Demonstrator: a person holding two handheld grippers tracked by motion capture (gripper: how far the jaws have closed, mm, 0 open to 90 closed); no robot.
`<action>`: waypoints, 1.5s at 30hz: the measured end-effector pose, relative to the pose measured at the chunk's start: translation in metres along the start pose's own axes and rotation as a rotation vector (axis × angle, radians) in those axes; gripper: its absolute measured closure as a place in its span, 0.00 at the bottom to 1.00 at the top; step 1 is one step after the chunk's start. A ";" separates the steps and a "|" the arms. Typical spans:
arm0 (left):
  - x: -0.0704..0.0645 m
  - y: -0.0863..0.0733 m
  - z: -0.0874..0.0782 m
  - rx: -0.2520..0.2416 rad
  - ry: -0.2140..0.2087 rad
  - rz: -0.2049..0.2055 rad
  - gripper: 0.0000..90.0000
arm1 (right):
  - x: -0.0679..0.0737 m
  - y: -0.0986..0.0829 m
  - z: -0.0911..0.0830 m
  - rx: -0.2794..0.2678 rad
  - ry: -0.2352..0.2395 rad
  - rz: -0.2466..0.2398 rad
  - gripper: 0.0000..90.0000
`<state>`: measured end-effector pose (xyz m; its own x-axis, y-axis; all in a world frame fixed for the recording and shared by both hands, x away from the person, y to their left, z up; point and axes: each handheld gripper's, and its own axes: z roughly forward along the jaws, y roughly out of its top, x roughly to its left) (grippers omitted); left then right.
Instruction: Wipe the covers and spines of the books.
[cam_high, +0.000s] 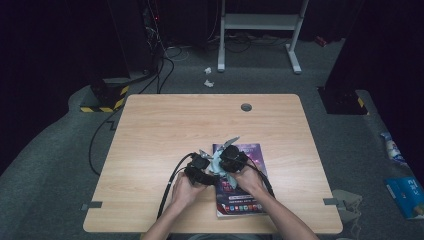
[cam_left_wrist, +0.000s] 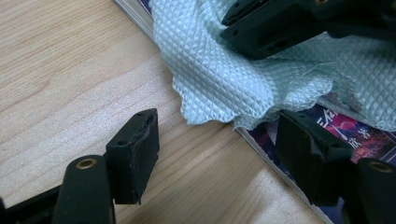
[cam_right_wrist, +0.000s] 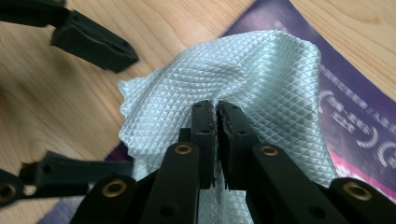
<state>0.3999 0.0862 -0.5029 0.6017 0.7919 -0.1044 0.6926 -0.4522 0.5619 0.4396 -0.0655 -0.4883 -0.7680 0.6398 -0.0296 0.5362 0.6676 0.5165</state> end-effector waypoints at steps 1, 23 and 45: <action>0.000 0.000 0.000 0.000 -0.002 0.001 0.34 | -0.001 -0.001 0.000 -0.001 0.004 0.002 0.94; 0.007 0.013 0.008 -0.009 -0.018 -0.023 0.36 | -0.080 -0.061 -0.034 0.018 -0.174 0.177 0.94; 0.013 0.014 0.011 -0.043 -0.025 -0.028 0.35 | -0.089 -0.068 -0.038 0.018 -0.164 0.225 0.94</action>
<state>0.4218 0.0852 -0.5053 0.5923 0.7934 -0.1403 0.6920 -0.4117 0.5930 0.4583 -0.1826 -0.4878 -0.5629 0.8247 -0.0552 0.6940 0.5078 0.5105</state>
